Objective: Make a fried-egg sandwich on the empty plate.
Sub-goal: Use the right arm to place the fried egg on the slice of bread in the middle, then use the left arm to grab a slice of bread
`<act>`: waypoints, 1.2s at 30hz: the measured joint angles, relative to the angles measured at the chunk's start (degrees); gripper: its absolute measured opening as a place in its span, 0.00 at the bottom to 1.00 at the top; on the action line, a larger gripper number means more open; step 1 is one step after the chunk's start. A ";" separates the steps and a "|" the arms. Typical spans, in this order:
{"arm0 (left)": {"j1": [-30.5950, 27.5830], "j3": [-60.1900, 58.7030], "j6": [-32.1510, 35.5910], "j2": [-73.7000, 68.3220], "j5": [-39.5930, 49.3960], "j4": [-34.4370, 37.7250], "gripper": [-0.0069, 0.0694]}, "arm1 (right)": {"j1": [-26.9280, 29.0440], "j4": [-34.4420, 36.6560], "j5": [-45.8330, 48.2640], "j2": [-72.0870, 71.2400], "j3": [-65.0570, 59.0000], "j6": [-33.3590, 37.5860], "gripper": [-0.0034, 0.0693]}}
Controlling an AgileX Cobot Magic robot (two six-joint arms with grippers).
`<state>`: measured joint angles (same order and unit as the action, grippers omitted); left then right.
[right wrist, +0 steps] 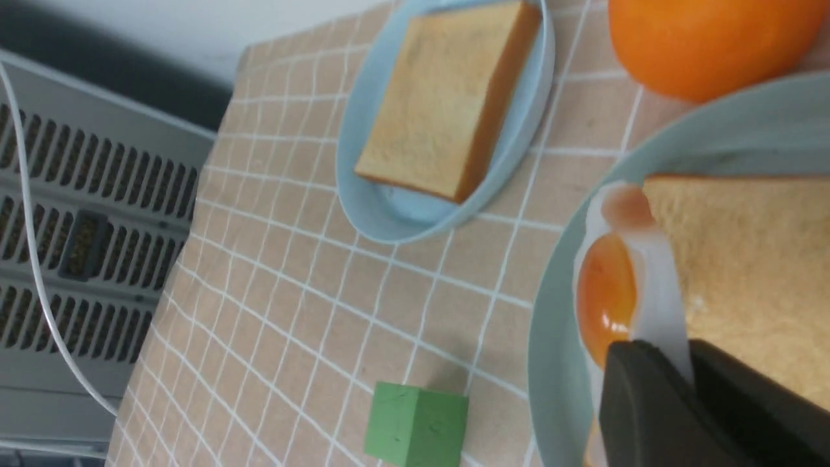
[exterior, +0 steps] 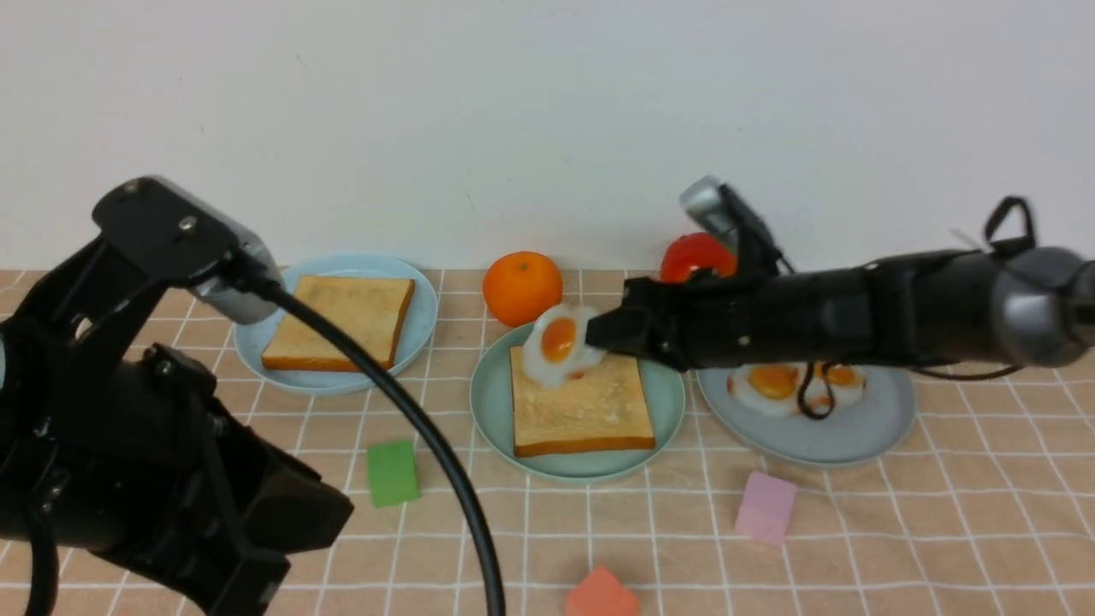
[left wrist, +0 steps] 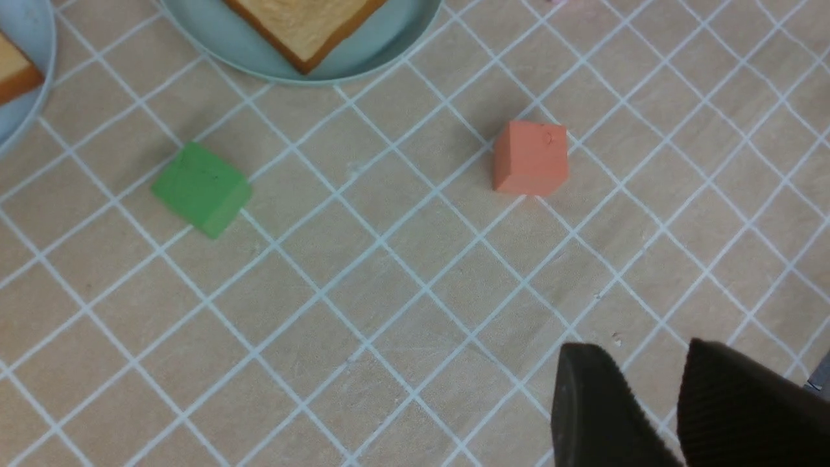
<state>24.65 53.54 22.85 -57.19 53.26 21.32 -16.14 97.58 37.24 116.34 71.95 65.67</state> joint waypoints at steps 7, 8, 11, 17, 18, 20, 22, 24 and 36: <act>0.00 0.00 0.00 0.00 0.00 0.11 0.38 | 0.00 0.22 -1.81 2.47 0.36 0.00 0.23; 0.00 0.00 0.00 0.00 0.00 0.15 0.38 | 0.00 0.43 -1.85 2.47 0.40 0.00 0.26; 0.00 0.00 0.00 0.00 -0.05 0.15 0.38 | 0.06 0.24 -1.85 2.47 0.47 0.00 0.40; 0.00 0.00 -0.54 -0.13 -2.64 0.26 0.39 | 3.17 -8.63 -0.02 -0.82 0.47 0.00 0.79; 0.00 0.00 -1.01 -0.19 -3.07 0.40 0.39 | 4.44 -9.77 1.00 -1.81 0.47 0.00 0.83; 0.00 0.00 -3.29 -0.94 -4.86 1.35 0.39 | 7.30 -11.71 4.40 -4.74 0.47 0.00 0.89; 0.00 0.00 -6.43 -2.35 -7.09 2.80 0.40 | 10.34 -12.92 8.93 -8.53 0.47 -0.19 0.91; 0.00 0.00 -8.42 -3.89 -9.01 3.85 0.40 | 13.12 -14.28 12.83 -11.90 0.47 -1.28 0.90; -5.36 0.81 -10.97 -20.97 -29.10 7.15 0.40 | 8.26 -55.19 22.51 -35.10 0.51 -25.05 0.59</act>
<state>19.29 54.34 11.88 -78.16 24.16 28.48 -7.88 42.39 59.76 81.24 72.46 40.63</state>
